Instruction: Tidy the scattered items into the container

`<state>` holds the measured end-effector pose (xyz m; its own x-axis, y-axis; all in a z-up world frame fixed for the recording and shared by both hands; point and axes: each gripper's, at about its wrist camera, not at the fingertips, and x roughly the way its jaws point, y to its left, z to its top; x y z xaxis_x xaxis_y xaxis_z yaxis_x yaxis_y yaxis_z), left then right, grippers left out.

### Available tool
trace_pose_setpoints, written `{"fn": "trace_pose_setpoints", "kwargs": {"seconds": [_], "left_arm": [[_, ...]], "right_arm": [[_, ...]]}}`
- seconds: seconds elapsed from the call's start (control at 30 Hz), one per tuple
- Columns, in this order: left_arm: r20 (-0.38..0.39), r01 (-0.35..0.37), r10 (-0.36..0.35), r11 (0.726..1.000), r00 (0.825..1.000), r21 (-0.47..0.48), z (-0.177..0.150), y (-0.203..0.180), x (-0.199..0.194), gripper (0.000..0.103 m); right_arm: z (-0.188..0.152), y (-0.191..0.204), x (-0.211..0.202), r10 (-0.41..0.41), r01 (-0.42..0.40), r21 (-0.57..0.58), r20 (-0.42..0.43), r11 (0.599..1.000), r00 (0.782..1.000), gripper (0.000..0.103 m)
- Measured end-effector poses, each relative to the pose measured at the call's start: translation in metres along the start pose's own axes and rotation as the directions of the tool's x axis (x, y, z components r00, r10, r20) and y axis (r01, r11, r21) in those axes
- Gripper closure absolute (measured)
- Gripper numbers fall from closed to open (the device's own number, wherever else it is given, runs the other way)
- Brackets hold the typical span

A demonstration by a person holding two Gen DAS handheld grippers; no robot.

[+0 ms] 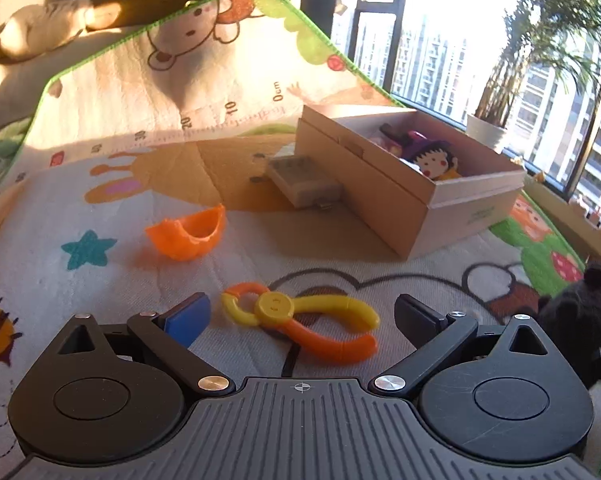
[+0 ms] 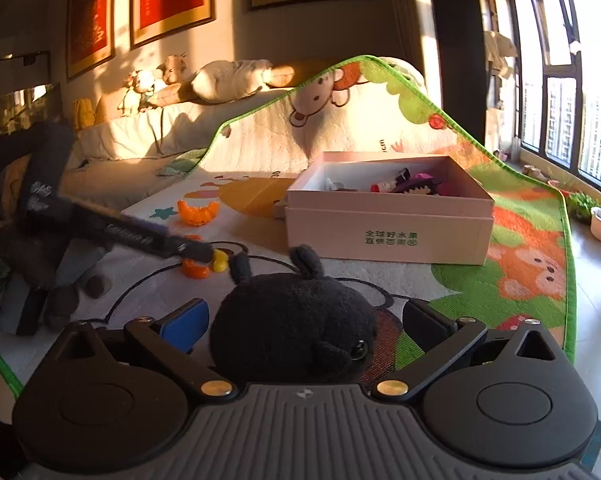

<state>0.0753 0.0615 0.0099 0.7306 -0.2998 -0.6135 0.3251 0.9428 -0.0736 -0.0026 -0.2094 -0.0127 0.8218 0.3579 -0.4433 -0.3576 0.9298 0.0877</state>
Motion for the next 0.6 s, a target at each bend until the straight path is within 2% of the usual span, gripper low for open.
{"fn": "trace_pose_setpoints", "kwargs": {"seconds": [0.1, 0.17, 0.23, 0.33, 0.43, 0.6], "left_arm": [[-0.044, -0.002, 0.005, 0.998, 0.999, 0.063, -0.001, -0.005, 0.004, 0.002], [-0.078, 0.005, 0.0, 0.998, 0.997, 0.063, 0.0, -0.006, 0.006, 0.001], [-0.085, 0.039, -0.035, 0.998, 0.996, 0.049, 0.0, -0.008, 0.006, 0.001], [-0.083, 0.1, -0.098, 0.995, 0.992, 0.02, 0.0, -0.015, 0.003, 0.001], [-0.06, 0.154, -0.154, 0.988, 0.986, -0.007, 0.0, -0.021, -0.003, 0.001], [-0.014, 0.02, -0.02, 0.999, 1.0, 0.032, 0.002, -0.025, -0.013, 0.001]], "right_arm": [[0.001, -0.014, 0.003, -0.01, 0.009, 0.085, 0.02, 0.996, 1.0, 0.0], [0.003, -0.024, 0.003, -0.026, 0.02, 0.14, 0.042, 0.99, 0.999, 0.0], [0.003, -0.033, 0.003, -0.042, 0.03, 0.189, 0.057, 0.981, 0.998, 0.0], [0.001, -0.044, 0.006, -0.021, 0.008, 0.253, 0.049, 0.967, 0.999, 0.0], [-0.002, -0.043, 0.007, -0.015, 0.002, 0.246, 0.052, 0.969, 0.999, 0.0], [0.0, -0.037, 0.007, -0.01, 0.002, 0.222, 0.036, 0.975, 0.999, 0.0]]}}
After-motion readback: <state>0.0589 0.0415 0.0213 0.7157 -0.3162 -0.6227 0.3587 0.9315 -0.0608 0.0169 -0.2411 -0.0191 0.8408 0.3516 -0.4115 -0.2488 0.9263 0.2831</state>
